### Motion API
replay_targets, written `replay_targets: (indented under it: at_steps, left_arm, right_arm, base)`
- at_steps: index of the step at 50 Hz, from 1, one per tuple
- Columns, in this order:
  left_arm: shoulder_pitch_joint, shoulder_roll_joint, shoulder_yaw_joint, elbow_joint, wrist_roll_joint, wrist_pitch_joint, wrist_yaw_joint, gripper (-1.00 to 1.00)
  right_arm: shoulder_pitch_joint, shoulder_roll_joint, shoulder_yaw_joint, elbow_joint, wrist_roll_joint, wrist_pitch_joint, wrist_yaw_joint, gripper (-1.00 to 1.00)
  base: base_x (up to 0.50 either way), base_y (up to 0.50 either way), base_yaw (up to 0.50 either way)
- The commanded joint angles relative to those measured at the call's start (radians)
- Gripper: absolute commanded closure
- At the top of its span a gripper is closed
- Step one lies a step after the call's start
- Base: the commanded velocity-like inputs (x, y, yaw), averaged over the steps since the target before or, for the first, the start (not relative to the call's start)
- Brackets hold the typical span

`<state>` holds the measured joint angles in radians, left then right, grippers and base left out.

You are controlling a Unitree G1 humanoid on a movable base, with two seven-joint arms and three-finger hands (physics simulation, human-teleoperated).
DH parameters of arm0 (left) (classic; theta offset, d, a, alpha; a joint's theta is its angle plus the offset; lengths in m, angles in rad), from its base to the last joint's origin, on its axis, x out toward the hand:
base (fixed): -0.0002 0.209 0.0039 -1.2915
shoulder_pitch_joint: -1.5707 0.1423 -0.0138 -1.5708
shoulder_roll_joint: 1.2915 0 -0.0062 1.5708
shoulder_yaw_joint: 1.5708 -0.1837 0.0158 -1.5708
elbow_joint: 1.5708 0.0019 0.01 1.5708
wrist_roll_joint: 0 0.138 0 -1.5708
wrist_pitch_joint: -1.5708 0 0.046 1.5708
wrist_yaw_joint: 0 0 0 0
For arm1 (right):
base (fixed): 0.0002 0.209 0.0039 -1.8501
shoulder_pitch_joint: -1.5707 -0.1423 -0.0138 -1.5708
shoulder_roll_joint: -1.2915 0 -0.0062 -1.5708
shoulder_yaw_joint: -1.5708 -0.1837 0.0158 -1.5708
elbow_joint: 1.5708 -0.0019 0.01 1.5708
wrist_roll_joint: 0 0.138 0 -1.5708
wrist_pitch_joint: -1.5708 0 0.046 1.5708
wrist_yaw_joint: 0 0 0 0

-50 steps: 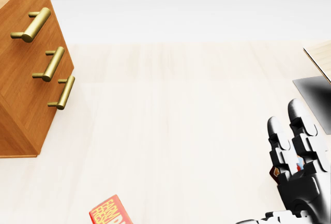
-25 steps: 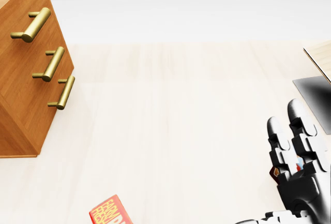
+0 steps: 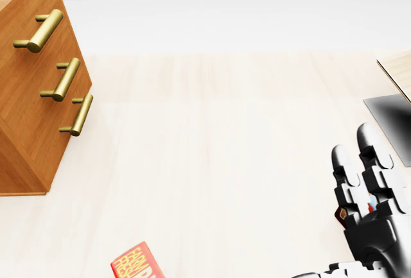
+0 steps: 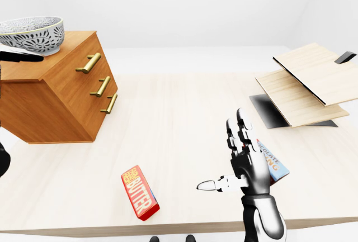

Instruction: Close the top drawer of the cabinet and put the bowl on top of it.

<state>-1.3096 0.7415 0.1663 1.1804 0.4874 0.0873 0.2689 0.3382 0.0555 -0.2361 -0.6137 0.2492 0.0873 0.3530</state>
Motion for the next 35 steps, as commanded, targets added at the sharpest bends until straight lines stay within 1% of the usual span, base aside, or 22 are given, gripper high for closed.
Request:
replay_targets:
  at_steps: [1, 2, 3, 6, 8, 10, 11, 12, 13, 14, 15, 16, 18, 19, 24, 26, 27, 28, 31, 34, 35]
  left_arm:
    - [-0.008, 0.031, 0.018, -0.091, -0.037, 0.000, -0.058, -1.00]
    - [-0.005, 0.035, 0.021, -0.115, -0.045, 0.000, -0.073, -1.00]
    - [0.004, 0.039, 0.030, -0.169, -0.061, 0.000, -0.105, -1.00]
    - [0.026, 0.041, 0.032, -0.239, -0.067, 0.000, -0.127, -1.00]
    - [0.041, 0.047, 0.046, -0.329, -0.089, 0.000, -0.176, -1.00]
    - [0.047, 0.046, 0.047, -0.345, -0.091, 0.000, -0.179, -1.00]
    - [0.066, 0.048, 0.060, -0.435, -0.111, 0.000, -0.226, -1.00]
    - [0.076, 0.047, 0.062, -0.459, -0.114, 0.000, -0.231, -1.00]
    - [0.093, 0.046, 0.069, -0.507, -0.128, 0.000, -0.254, -1.00]
    - [0.097, 0.045, 0.070, -0.517, -0.130, 0.000, -0.256, -1.00]
    - [0.129, 0.044, 0.078, -0.598, -0.139, 0.000, -0.280, -1.00]
    - [0.142, 0.042, 0.083, -0.629, -0.147, 0.000, -0.290, -1.00]
    - [0.145, 0.043, 0.083, -0.637, -0.149, 0.000, -0.291, -1.00]
    - [0.181, 0.036, 0.097, -0.752, -0.177, 0.000, -0.350, -1.00]
    - [0.270, 0.019, 0.126, -0.992, -0.231, 0.000, -0.430, -1.00]
    - [0.308, 0.012, 0.132, -1.076, -0.249, 0.000, -0.451, -1.00]
    - [0.334, -0.002, 0.154, -1.141, -0.277, 0.000, -0.468, -1.00]
    - [0.339, -0.001, 0.154, -1.149, -0.285, 0.000, -0.466, -1.00]
    - [0.406, -0.029, 0.178, -1.276, -0.346, 0.000, -0.489, -1.00]
    - [0.445, -0.043, 0.194, -1.354, -0.402, 0.000, -0.495, -1.00]
    - [0.477, -0.057, 0.205, -1.426, -0.429, 0.000, -0.507, -1.00]
  right_arm:
    - [0.001, 0.000, 0.002, -0.002, -0.002, 0.000, -0.001, -1.00]
    - [0.002, 0.001, 0.002, -0.002, -0.002, 0.000, -0.001, -1.00]
    - [0.004, 0.001, 0.002, -0.003, -0.001, 0.000, 0.000, -1.00]
    - [0.006, 0.002, 0.003, -0.003, -0.002, 0.000, 0.001, -1.00]
    - [0.007, 0.002, 0.003, -0.003, -0.003, 0.000, 0.001, -1.00]
    - [0.007, 0.002, 0.003, -0.003, -0.003, 0.000, 0.001, -1.00]
    - [0.006, 0.002, 0.003, -0.002, -0.003, 0.000, 0.002, -1.00]
    - [0.006, 0.002, 0.003, -0.001, -0.003, 0.000, 0.002, -1.00]
    - [0.007, 0.001, 0.002, -0.002, -0.002, 0.000, 0.003, -1.00]
    - [0.007, 0.001, 0.002, -0.002, -0.002, 0.000, 0.003, -1.00]
    - [0.007, 0.001, 0.000, -0.003, 0.000, 0.000, 0.004, -1.00]
    - [0.006, 0.001, 0.000, -0.002, 0.000, 0.000, 0.004, -1.00]
    - [0.006, 0.002, -0.001, -0.002, 0.000, 0.000, 0.004, -1.00]
    - [0.006, 0.002, 0.002, 0.000, -0.002, 0.000, 0.004, -1.00]
    - [0.007, 0.003, 0.001, -0.001, -0.001, 0.000, 0.005, -1.00]
    - [0.007, 0.003, 0.002, 0.000, -0.003, 0.000, 0.005, -1.00]
    - [0.008, 0.003, 0.003, -0.001, -0.003, 0.000, 0.006, -1.00]
    - [0.008, 0.003, 0.003, -0.001, -0.003, 0.000, 0.006, -1.00]
    - [0.003, 0.000, 0.001, 0.003, -0.002, 0.000, 0.004, -1.00]
    - [0.004, 0.001, 0.001, 0.001, -0.001, 0.000, 0.005, -1.00]
    - [0.003, 0.001, 0.001, 0.003, -0.002, 0.000, 0.004, -1.00]
  base:
    - [0.00, 0.00, 0.00]
    - [0.00, 0.00, 0.00]
    - [0.00, 0.00, 0.00]
    - [0.00, 0.00, 0.00]
    - [0.00, 0.00, 0.00]
    - [0.00, 0.00, 0.00]
    - [0.00, 0.00, 0.00]
    - [0.00, 0.00, 0.00]
    - [0.00, 0.00, 0.00]
    - [0.00, 0.00, 0.00]
    - [0.00, 0.00, 0.00]
    - [0.00, 0.00, 0.00]
    - [0.00, 0.00, 0.00]
    - [0.00, 0.00, 0.00]
    - [0.00, 0.00, 0.00]
    - [0.00, 0.00, 0.00]
    - [0.00, 0.00, 0.00]
    - [0.00, 0.00, 0.00]
    - [0.00, 0.00, 0.00]
    - [0.00, 0.00, 0.00]
    - [0.00, 0.00, 0.00]
